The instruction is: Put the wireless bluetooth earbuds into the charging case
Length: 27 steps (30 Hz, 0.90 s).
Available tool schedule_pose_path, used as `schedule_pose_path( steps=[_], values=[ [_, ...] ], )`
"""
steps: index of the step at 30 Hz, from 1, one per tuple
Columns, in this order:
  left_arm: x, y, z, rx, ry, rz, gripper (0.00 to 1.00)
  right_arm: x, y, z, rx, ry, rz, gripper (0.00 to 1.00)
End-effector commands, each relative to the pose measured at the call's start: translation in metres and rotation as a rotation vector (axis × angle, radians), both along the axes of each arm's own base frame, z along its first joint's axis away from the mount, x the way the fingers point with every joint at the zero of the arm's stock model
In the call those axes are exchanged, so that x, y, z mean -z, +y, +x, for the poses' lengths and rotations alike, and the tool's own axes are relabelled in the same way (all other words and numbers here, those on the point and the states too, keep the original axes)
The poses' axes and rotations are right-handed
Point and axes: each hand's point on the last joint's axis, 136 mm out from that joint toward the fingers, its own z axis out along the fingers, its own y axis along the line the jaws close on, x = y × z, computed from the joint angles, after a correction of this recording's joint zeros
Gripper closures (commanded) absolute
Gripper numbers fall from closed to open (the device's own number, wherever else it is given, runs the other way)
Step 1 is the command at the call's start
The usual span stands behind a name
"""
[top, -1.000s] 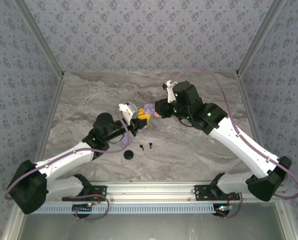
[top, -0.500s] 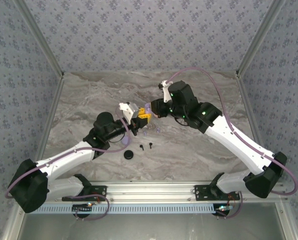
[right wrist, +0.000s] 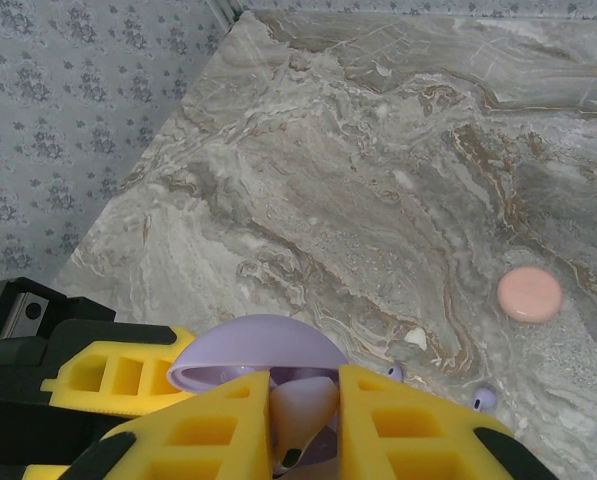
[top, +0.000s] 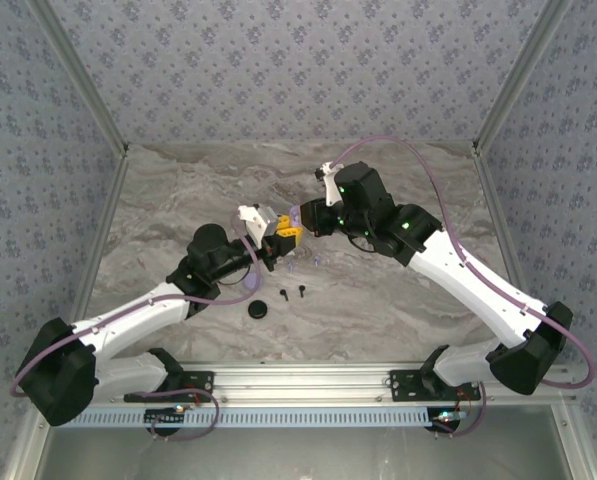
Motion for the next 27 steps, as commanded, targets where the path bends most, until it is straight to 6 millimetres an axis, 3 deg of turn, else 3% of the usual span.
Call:
schedule_pose_path(
  steps=[1, 14, 19, 22, 27],
  values=[
    [-0.033, -0.003, -0.005, 0.025, -0.058, -0.069, 1.0, 0.001, 0.007, -0.008, -0.038, 0.035, 0.024, 0.76],
    [-0.037, -0.002, -0.007, 0.032, -0.062, -0.094, 1.0, -0.039, -0.004, -0.011, -0.092, 0.0, 0.154, 0.64],
    [-0.039, -0.001, -0.008, 0.031, -0.067, -0.103, 1.0, -0.063, -0.027, -0.011, -0.092, -0.065, 0.228, 0.47],
    [-0.045, 0.0, -0.011, 0.037, -0.077, -0.125, 1.0, -0.063, -0.041, -0.01, -0.121, -0.084, 0.251, 0.39],
    [-0.06, 0.0, -0.018, 0.073, -0.097, -0.161, 1.0, -0.06, -0.035, -0.022, -0.313, -0.066, 0.36, 0.19]
  ],
)
